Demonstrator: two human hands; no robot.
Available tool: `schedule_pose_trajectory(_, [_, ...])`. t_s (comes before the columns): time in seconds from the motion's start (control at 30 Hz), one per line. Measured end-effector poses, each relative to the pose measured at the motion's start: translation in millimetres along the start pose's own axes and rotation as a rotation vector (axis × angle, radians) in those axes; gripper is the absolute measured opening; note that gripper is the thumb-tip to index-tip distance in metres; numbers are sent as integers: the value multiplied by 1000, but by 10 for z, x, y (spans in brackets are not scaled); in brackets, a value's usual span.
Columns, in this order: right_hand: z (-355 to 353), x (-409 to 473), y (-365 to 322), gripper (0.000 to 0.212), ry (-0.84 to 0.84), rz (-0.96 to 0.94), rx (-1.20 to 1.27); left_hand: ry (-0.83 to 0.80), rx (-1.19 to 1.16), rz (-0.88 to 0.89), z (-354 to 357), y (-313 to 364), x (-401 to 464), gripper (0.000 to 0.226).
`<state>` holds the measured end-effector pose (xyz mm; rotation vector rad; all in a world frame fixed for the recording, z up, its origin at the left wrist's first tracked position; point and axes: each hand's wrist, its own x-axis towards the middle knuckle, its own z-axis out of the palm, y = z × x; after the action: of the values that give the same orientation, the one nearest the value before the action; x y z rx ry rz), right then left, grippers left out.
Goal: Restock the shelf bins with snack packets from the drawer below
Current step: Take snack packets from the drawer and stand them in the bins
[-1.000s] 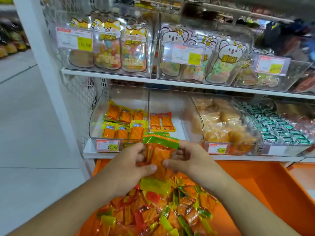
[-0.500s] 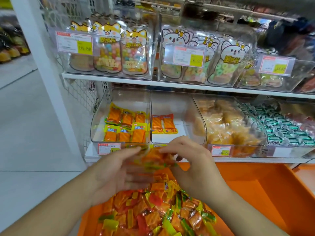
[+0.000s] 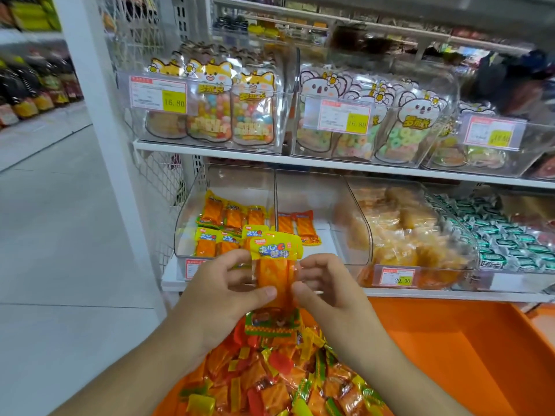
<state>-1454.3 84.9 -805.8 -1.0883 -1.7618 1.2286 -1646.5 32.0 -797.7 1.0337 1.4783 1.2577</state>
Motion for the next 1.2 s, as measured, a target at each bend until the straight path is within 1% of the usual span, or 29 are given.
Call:
schedule_pose_trajectory(0.07, [54,13,6,31,-2,73,58,10,36,31,27,-9,-13,49])
schedule_pose_trajectory(0.17, [83,50,18,34,65,110,42,36,102,70,49,-33,-7,53])
schedule_pose_trajectory(0.23, [94,74,12,32,78,121,59,57,137,91,51,-37,1,56])
schedule_pose_trajectory(0.3, [114,89,14,30,97,125,68,61,144,111,51,-39,5,54])
schedule_pose_trajectory(0.43, [169,102,14,26,152,154,69,40,151,112,32,-43,3,55])
schedule_pose_trajectory(0.5, [195,96,11,25,170,143,51,57,171,109,24,-65,6,55])
schedule_pose_trajectory(0.57, [219,104,5,22,154,116,2,90,186,100,11,-105,37,51])
schedule_pose_trajectory(0.67, [216,192,-36,21,72,73,-43,145,166,78,-21,-114,144,46])
schedule_pose_trajectory(0.77, [159,377,-48,29,-9,33,-173,201,156,55,-120,-31,376,42])
schedule_pose_trajectory(0.8, [132,453,-34,34,-24,12,-268,219,139,38,-172,-5,489,41])
schedule_pose_trajectory(0.9, [92,670,66,58,-106,-41,-579,279,131,18,-321,77,916,44])
schedule_pose_trajectory(1.0, [128,792,232,68,-188,-37,-619,291,167,11,-375,113,1409,42])
schedule_pose_trajectory(1.2, [192,916,506,74,-164,-57,-698,366,243,-64,-307,-148,2420,27])
